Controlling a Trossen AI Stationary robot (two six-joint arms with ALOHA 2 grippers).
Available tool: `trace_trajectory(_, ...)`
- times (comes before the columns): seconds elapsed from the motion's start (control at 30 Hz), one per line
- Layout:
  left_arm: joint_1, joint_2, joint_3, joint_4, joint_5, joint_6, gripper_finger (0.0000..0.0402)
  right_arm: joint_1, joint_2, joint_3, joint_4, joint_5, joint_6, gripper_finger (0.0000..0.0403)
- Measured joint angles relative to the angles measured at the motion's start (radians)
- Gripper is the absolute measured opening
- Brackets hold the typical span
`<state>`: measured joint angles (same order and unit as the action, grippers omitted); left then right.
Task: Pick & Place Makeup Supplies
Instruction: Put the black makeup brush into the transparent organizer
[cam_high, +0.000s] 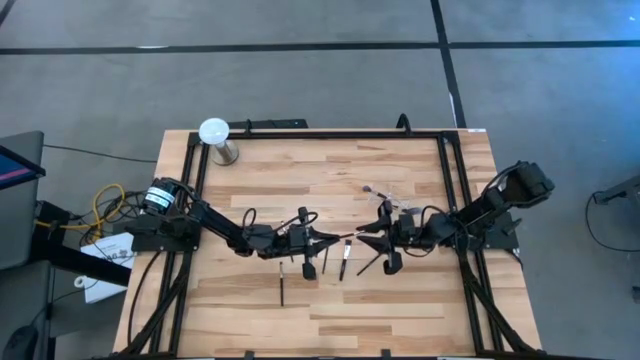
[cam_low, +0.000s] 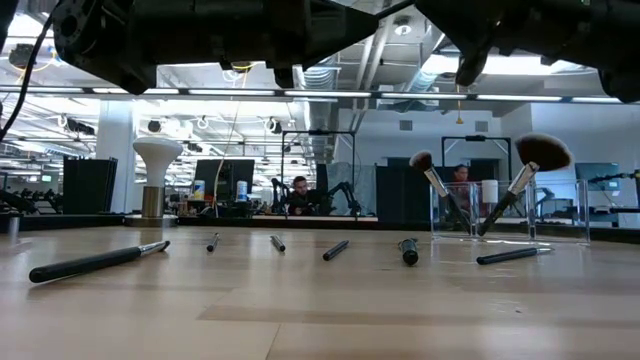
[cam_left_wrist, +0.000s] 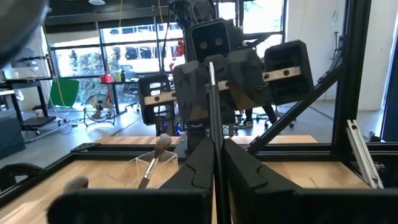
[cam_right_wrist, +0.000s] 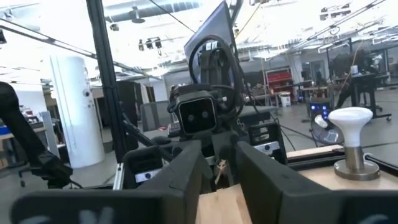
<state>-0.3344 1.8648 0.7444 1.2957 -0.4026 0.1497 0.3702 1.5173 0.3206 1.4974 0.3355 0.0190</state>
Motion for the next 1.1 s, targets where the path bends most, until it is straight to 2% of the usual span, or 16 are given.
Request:
trace_trajectory(0.17,0.000,0.000,0.000,0.000,0.001,0.000,0.0027,0.000,0.000,0.011,0.001,0.003,-0.020,0.0011)
trace_trajectory(0.43,-0.001,0.000,0.000,-0.002,-0.014,0.000,0.0061,0.012,0.000,0.046,-0.060,0.019,-0.019,0.0005)
trace_trajectory(0.57,0.000,0.000,0.000,-0.007,-0.070,0.000,0.0080,0.040,-0.067,0.047,-0.137,0.108,0.004,0.0004)
trace_trajectory(0.7,-0.001,0.000,0.000,-0.014,-0.157,0.002,0.0101,0.092,-0.236,0.047,-0.407,0.259,0.006,0.0003)
trace_trajectory(0.83,0.001,0.000,0.000,-0.013,-0.259,0.002,0.0120,0.164,-0.445,0.047,-0.722,0.506,0.042,0.0002)
trace_trajectory(1.0,0.000,0.000,0.000,-0.013,-0.275,0.000,0.0127,0.250,-0.682,0.047,-1.041,0.752,0.108,0.0001)
trace_trajectory(1.1,0.000,0.000,0.000,-0.013,-0.275,0.000,0.0125,0.284,-0.800,0.047,-1.213,0.823,0.184,0.0001)
